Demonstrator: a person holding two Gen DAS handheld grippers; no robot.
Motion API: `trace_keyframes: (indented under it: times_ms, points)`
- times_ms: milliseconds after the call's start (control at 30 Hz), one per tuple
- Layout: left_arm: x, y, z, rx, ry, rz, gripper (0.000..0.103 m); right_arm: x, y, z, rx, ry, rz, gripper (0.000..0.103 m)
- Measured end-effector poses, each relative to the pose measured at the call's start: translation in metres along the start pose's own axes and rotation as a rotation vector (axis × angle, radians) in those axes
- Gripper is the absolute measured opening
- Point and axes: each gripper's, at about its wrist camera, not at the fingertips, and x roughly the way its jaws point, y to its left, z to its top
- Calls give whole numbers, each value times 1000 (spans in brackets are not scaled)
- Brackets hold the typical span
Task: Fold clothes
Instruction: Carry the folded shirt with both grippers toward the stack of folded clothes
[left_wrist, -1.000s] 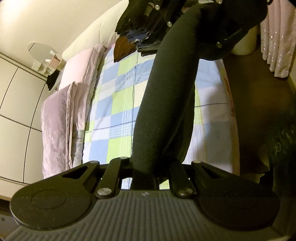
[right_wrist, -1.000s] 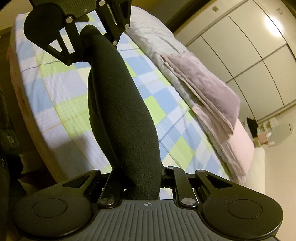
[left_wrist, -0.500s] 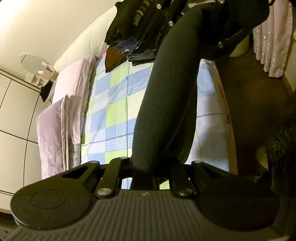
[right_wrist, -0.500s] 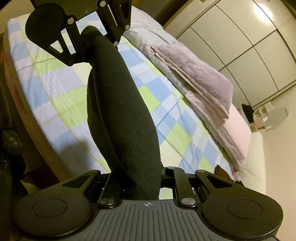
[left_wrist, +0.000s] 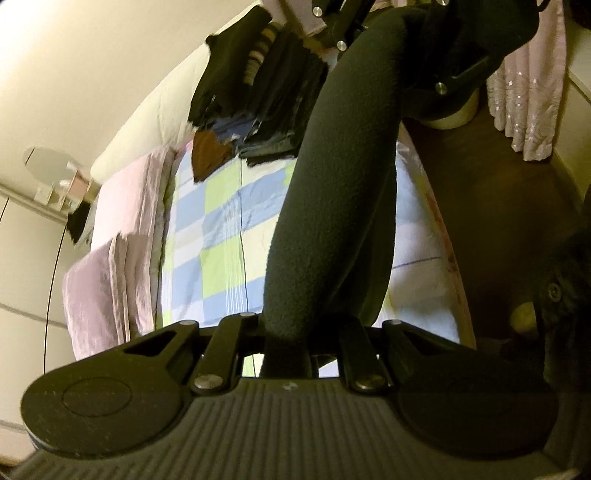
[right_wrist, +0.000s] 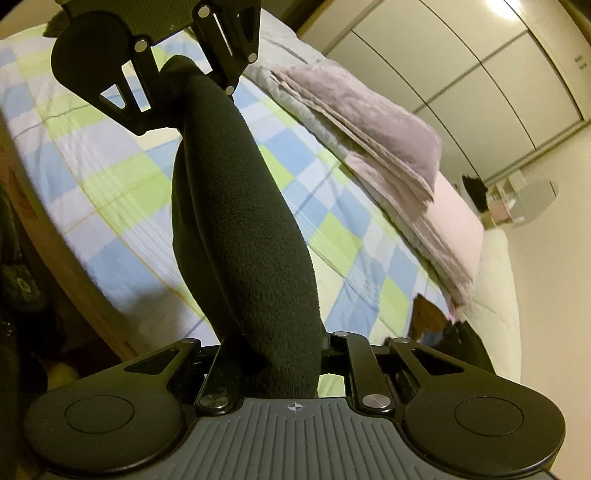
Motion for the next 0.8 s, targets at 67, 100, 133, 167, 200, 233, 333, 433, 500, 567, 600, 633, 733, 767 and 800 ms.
trace_keyframes:
  times_ms: [67,100,133,167,200,233,333,433,500,567,600,633,733,767,800]
  points:
    - [6,5,1,17,-23,-8,12,2,-3,-1,19,21,-14,14]
    - [10,8,2,23,-35,-12,12,4,-5,-1,29,32,-20,14]
    - [12,11,2,26,-46,-16,12,5,-7,0,36,42,-26,14]
    - [15,14,1,29,-58,-20,12,6,-9,1,40,51,-32,14]
    - [18,18,1,33,-71,-24,12,8,-11,2,43,59,-38,14]
    - [21,22,0,39,-81,-28,12,9,-13,4,46,67,-44,14]
    - [29,32,-3,58,-110,-38,12,15,-21,9,59,91,-61,14]
    - [35,44,-3,71,-144,-53,12,19,-27,14,75,113,-72,14]
    - [38,51,0,79,-163,-61,12,20,-30,17,85,128,-79,14]
    - [42,59,5,85,-184,-70,12,20,-35,17,94,140,-83,14]
    - [44,62,8,88,-192,-73,12,20,-38,16,98,146,-85,14]
    - [46,65,13,91,-201,-74,12,20,-42,16,102,152,-87,14]
    - [53,74,30,96,-224,-75,12,21,-55,10,112,163,-93,14]
    - [56,77,37,98,-229,-73,12,20,-61,7,114,165,-99,14]
    - [59,80,44,100,-234,-71,12,20,-67,3,117,165,-103,14]
